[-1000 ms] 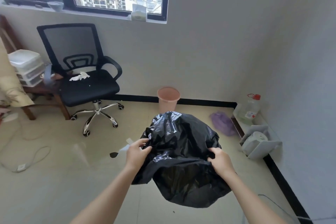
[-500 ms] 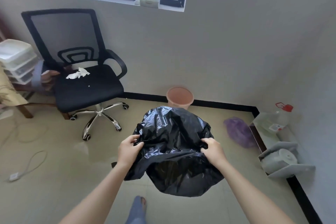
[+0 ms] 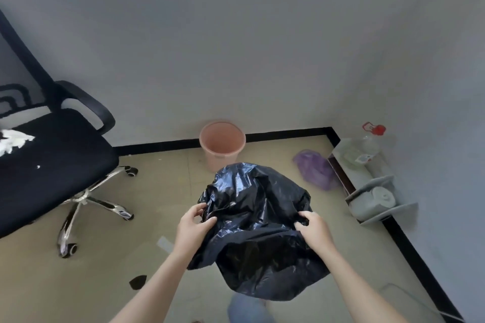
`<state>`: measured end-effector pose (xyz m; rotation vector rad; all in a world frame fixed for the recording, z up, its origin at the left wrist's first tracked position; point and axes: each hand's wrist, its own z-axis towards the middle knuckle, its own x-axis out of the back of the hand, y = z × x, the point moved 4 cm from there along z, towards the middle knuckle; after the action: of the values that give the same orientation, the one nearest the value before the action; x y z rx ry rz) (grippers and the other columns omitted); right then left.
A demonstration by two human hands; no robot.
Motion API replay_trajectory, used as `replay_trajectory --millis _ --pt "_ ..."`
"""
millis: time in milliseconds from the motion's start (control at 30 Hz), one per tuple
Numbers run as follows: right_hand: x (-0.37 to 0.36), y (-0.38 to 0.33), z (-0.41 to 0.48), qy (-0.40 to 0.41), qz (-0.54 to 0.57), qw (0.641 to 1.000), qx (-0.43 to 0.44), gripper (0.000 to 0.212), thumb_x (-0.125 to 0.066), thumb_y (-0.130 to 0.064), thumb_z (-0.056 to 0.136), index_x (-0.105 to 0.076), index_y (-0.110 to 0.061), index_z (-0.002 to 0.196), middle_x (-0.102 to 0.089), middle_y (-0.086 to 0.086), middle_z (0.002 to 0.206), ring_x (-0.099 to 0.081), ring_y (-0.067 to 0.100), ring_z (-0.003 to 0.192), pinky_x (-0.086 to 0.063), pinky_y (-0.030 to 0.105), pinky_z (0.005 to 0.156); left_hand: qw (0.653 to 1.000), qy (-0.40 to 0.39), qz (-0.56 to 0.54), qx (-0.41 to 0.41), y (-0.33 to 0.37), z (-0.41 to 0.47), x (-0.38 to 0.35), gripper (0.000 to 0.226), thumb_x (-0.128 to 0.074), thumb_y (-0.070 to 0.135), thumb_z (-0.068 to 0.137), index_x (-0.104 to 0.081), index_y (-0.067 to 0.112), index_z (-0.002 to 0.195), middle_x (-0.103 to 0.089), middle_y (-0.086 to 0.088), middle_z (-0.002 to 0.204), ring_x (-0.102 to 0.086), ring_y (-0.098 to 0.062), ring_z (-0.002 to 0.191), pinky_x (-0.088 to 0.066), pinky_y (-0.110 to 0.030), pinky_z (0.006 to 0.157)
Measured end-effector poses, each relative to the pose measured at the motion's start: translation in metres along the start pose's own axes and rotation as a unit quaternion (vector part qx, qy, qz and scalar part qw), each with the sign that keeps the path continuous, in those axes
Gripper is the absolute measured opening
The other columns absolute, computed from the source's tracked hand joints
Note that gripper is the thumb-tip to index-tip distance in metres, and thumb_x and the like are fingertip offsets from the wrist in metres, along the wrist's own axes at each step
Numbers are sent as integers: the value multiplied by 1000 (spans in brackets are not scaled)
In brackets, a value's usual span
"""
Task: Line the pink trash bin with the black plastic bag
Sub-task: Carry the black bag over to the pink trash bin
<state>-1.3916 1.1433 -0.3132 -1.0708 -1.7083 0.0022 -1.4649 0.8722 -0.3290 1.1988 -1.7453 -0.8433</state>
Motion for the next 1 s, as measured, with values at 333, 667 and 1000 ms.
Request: replay_trajectory --millis 333,667,1000 --pt "42 -22 148 -6 100 995 8 46 -33 -28 98 -42 3 66 -48 7 74 -47 19 78 -33 31 63 999 -14 0 33 56 108 -81 44 -64 12 83 -50 9 125 -55 -12 123 -53 -37 115 -42 -44 99" --pt "21 -52 242 -89 43 993 57 39 -46 -37 93 -53 -12 121 -43 6 132 -52 16 104 -40 27 90 983 8 -111 148 52 177 -108 35 -39 30 95 -57 9 118 -61 -6 115 -54 -24 113 -39 -36 101" --pt "-76 -30 341 -124 -38 991 28 45 -58 -35 87 -49 -15 125 -40 2 134 -55 17 85 -46 25 83 981 -54 -54 180 -22 279 -136 50 -57 30 87 -41 18 133 -48 -5 127 -43 -13 109 -34 -25 91"
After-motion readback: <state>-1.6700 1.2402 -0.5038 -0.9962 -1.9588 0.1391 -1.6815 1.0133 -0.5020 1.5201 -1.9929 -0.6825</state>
